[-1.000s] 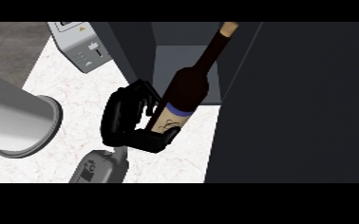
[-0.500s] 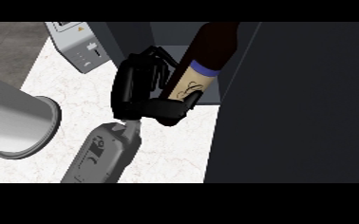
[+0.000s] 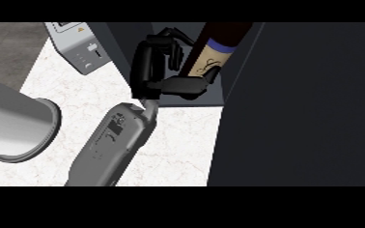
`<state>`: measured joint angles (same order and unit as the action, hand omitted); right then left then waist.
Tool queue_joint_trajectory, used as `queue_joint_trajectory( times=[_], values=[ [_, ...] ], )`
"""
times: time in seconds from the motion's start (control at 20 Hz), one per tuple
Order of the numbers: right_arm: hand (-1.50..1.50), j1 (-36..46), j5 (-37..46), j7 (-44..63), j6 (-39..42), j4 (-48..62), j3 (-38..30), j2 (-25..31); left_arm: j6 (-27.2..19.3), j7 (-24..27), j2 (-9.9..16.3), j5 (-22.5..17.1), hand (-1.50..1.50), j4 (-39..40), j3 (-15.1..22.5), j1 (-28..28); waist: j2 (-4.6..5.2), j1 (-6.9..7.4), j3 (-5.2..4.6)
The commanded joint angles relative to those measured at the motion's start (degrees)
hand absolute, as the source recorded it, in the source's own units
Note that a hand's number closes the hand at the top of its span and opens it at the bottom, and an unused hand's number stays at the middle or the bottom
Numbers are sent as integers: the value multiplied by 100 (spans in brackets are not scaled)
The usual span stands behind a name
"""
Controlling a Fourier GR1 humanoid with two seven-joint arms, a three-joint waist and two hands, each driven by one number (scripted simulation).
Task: Pick up the wine, place it into the cabinet and close the cabinet
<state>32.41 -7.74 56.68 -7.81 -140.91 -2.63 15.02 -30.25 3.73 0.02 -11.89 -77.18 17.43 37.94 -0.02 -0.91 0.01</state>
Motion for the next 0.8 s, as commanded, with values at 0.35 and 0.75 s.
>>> queue_joint_trajectory(
  times=[0.35, 0.75],
  values=[
    [-150, -261, -772, 2, 233, -355, -370, -3, -211, 1016, -1, 107, 150, 1553, 120, 572, 15, -36, 1],
    [-150, -588, -394, -257, 257, -444, -7, -232, -250, 1275, -2, -243, 150, 1957, 194, 698, 4, 1, 0]
  ],
)
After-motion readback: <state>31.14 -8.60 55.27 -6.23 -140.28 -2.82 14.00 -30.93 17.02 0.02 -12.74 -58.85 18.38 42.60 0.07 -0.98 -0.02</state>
